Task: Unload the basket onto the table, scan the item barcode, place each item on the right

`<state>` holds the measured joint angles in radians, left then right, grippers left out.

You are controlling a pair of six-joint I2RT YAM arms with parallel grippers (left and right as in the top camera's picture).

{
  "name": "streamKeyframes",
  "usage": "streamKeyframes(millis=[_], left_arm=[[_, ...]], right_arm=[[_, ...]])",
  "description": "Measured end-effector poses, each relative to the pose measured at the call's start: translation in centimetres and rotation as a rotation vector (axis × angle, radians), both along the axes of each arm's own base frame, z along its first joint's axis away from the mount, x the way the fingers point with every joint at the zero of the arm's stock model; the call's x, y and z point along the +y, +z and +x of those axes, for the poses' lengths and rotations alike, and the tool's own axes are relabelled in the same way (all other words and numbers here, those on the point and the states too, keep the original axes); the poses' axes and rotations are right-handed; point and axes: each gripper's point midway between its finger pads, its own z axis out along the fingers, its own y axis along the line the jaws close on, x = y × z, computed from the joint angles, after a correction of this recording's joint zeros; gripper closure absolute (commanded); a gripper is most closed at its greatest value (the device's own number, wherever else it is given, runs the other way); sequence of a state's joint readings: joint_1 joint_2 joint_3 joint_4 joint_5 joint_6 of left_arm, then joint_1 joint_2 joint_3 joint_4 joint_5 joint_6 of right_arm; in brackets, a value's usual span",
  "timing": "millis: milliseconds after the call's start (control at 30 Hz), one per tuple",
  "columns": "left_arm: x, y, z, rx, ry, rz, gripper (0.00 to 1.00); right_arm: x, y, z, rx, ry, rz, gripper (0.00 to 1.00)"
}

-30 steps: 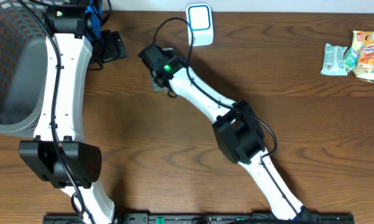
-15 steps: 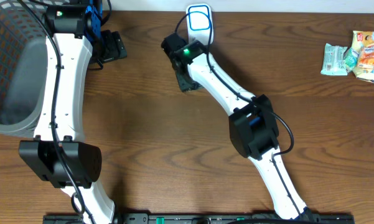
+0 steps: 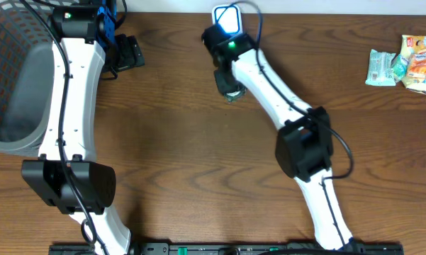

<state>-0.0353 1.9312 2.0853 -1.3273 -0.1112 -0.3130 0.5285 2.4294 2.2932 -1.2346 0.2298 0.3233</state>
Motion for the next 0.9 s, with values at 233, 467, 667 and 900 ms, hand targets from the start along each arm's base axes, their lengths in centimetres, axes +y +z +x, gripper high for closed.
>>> streamKeyframes(millis=[233, 467, 667, 900], left_arm=[[0.0, 0.0, 0.0, 0.000, 0.000, 0.000, 0.02], [0.0, 0.0, 0.0, 0.000, 0.000, 0.000, 0.02], [0.0, 0.0, 0.0, 0.000, 0.000, 0.000, 0.02], [0.0, 0.0, 0.0, 0.000, 0.000, 0.000, 0.02]], right_arm=[[1.9, 4.3, 4.0, -0.192, -0.135, 0.214, 0.33], [2.9, 2.4, 5.5, -0.216, -0.307, 0.315, 0.43], [2.7, -2.6, 5.1, -0.141, -0.375, 0.281, 0.64], [1.2, -4.7, 2.7, -0.046, -0.402, 0.183, 0.65]])
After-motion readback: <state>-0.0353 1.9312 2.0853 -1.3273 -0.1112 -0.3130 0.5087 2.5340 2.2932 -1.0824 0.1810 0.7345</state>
